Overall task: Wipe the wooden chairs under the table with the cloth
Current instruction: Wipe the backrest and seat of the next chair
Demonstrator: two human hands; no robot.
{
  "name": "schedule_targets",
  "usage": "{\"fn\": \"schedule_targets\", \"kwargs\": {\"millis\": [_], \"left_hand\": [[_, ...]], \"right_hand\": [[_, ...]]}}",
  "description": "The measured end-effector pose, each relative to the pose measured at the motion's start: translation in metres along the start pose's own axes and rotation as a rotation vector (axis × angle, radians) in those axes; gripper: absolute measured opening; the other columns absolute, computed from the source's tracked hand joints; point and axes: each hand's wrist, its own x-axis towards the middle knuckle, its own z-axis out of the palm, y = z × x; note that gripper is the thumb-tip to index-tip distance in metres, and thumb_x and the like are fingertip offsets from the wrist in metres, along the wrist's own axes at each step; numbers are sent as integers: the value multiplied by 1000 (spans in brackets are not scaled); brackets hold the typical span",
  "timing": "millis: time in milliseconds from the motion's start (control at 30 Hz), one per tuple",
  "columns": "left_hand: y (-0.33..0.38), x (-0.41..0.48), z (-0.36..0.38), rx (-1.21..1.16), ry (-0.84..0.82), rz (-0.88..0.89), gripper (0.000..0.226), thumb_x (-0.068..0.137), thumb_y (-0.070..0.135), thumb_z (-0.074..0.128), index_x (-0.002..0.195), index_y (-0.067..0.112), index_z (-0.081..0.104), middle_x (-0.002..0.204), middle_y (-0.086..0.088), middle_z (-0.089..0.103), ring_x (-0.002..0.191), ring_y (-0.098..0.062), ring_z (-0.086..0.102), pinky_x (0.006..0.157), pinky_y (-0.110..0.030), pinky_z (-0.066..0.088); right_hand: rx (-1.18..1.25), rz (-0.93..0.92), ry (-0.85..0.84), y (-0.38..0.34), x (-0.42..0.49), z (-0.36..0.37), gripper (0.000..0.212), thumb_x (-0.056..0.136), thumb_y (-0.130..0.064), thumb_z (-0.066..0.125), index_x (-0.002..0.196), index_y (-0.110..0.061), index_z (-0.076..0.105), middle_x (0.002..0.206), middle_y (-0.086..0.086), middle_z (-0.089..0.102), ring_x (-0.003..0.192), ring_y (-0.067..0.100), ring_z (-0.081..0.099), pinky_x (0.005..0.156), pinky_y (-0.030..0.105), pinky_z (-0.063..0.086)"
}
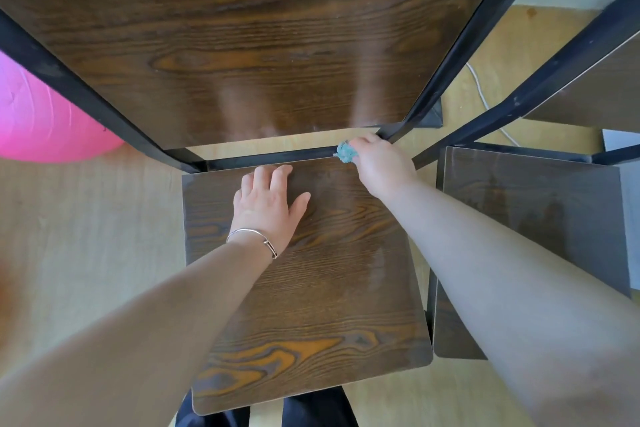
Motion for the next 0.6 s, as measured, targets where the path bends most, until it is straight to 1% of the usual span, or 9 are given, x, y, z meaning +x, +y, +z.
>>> {"fn": "schedule_targets", "kwargs": {"millis": [67, 133, 200, 300, 367, 433, 500, 600], "left_hand": [[0, 2, -1, 2, -1, -2, 57, 95, 55, 36, 144, 26, 30, 138, -3, 37, 126, -26, 32, 106, -41, 32], [0, 3, -2, 3, -2, -8, 57, 95, 55, 36, 143, 26, 31, 138, -3, 37, 126, -26, 32, 106, -41, 33], [-2, 3, -2, 3, 1, -9, 57, 95, 55, 36, 143, 26, 31, 139, -3, 37, 127, -26, 32, 106, -41, 33], [-7, 1, -5, 1, 4, -14, 57, 95, 55, 36, 144, 26, 31, 140, -3, 37, 128, -26, 32, 106, -42, 33], [-11, -1, -7, -4, 7, -19, 57, 95, 55, 35, 144, 26, 31, 140, -3, 37, 128, -25, 32, 107, -42, 33], [-17, -3, -8, -10, 13, -24, 57, 95, 56, 35, 143, 27, 30, 140, -3, 37, 128, -25, 32, 107, -42, 33], [-24, -6, -10, -15, 16, -36, 57, 95, 56, 35, 144, 27, 30, 140, -3, 37, 129, -25, 31, 107, -42, 33], [-36, -12, -12, -20, 10, -58, 57, 95, 56, 35, 145, 28, 28, 143, -3, 35, 131, -26, 29, 108, -43, 32]], "right_hand": [[17, -10, 8, 1, 2, 4, 38, 97, -10, 49, 134, -17, 48, 127, 5, 51, 97, 33, 60, 68, 36, 47], [32, 5, 21, -1, 3, 6, 36, 97, -8, 48, 132, -15, 49, 126, 6, 51, 95, 33, 60, 66, 34, 43], [57, 34, 28, -4, 3, 8, 35, 95, -6, 48, 129, -14, 50, 125, 7, 51, 95, 34, 60, 66, 33, 42], [100, 67, 18, -7, 2, 10, 34, 93, -5, 48, 126, -14, 50, 125, 7, 49, 92, 34, 60, 68, 36, 48], [135, 91, 17, -10, 1, 11, 34, 95, -7, 47, 128, -14, 50, 127, 7, 48, 95, 34, 59, 74, 39, 53], [192, 122, 31, -14, 0, 12, 32, 99, -13, 44, 130, -16, 51, 130, 5, 47, 99, 33, 57, 78, 43, 56], [286, 160, 38, -17, -2, 12, 33, 101, -16, 42, 133, -19, 51, 133, 2, 46, 104, 32, 55, 75, 45, 59], [403, 158, 34, -27, -5, 14, 37, 102, -16, 42, 138, -20, 49, 138, 0, 44, 106, 29, 54, 68, 42, 61]]}}
